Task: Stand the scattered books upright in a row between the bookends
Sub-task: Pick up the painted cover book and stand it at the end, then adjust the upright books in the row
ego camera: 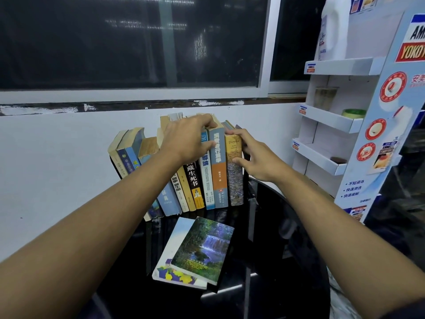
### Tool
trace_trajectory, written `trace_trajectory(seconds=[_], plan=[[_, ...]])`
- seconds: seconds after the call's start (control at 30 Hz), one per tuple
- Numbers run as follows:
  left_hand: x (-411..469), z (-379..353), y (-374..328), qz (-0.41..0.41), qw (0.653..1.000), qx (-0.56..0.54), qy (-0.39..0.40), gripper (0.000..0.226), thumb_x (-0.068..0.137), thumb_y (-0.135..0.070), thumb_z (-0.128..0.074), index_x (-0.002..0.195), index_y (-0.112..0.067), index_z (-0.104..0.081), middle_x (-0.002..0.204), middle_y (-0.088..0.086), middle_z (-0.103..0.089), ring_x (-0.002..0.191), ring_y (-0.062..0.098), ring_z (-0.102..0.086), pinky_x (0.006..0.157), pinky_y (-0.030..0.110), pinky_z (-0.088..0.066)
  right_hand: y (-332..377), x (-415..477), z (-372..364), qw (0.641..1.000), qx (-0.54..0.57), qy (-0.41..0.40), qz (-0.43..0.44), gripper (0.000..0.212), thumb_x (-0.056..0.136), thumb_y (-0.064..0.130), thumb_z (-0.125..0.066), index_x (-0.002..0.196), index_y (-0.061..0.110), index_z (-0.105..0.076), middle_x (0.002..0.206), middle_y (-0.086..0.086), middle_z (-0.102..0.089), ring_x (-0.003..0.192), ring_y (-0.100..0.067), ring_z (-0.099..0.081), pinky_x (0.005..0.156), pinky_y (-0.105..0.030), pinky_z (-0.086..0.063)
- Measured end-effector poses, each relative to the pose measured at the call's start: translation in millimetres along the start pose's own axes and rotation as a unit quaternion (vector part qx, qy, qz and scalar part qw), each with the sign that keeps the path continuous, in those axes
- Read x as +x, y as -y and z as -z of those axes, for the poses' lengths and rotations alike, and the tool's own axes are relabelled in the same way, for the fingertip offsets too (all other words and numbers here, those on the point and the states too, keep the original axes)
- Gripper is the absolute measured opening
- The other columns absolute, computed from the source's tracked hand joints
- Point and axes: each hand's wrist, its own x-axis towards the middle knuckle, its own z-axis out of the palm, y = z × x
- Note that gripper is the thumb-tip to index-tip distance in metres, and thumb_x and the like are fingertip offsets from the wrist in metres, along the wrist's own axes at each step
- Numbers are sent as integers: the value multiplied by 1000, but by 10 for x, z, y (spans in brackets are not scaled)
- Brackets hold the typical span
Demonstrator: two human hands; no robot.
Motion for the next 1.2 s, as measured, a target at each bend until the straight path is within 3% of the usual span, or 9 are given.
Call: trace_trajectory(seconds=[0.2, 0.33, 0.63, 0.8, 0.97, 1.13, 1.2], plan=[[-15, -13, 9, -10, 1000, 5, -12, 35, 86, -45, -74, 114, -32, -58, 123, -9, -68, 112, 17, -61, 94, 41, -44, -15, 16, -16, 1000, -1, -8, 6, 68, 96, 7, -66, 143, 45, -34, 139, 5, -59, 130, -11, -56, 106, -39, -51], [-25, -13, 13, -14, 1000, 4, -15, 34, 86, -44, -74, 114, -32, -58, 123, -9, -68, 111, 17, -62, 95, 44, -48, -19, 21, -29, 1000, -3, -12, 11, 68, 97, 7, -65, 144, 44, -33, 139, 4, -59, 130, -11, -56, 99, -30, -53], [-32, -31, 53, -30, 999, 5, -21, 36, 87, -44, -73, 116, -31, -58, 125, -10, -67, 112, 16, -61, 96, 45, -48, 19, 14, -9, 1000, -5, 5, -3, 66, 97, 10, -64, 142, 46, -32, 143, 4, -55, 135, -13, -50, 105, -42, -52], [-141, 18, 135, -62, 998, -11, -4, 52, 90, -39, -71, 138, -27, -54, 137, -6, -61, 123, 18, -56, 109, 47, -39, 99, 14, 88, 999, -26, 31, -8, 66, 95, 16, -69, 145, 40, -32, 141, 7, -54, 132, -12, -51, 110, -46, -46], [-413, 93, 317, -64, 996, -17, -52, 65, 90, -36, -71, 148, -30, -43, 152, -9, -46, 141, 14, -39, 118, 47, -29, 322, -62, 14, 993, -70, -73, 55, 70, 94, 30, -70, 151, 31, -30, 149, 4, -34, 134, -10, -39, 96, -17, -46], [-650, 273, 620, -17, 997, 6, -76, 75, 87, -42, -73, 151, -31, -37, 156, -10, -40, 146, 12, -31, 122, 47, -17, 713, -20, -213, 967, -166, -141, 130, 61, 93, 43, -68, 146, 29, -40, 143, 7, -42, 133, -12, -36, 107, -44, -44], [-718, 318, 719, 2, 997, 23, -78, 76, 86, -48, -73, 151, -32, -36, 155, -10, -42, 145, 12, -32, 121, 48, -14, 861, 36, -313, 960, -193, -144, 146, 60, 92, 48, -65, 145, 30, -42, 141, 8, -46, 130, -13, -39, 107, -48, -42]])
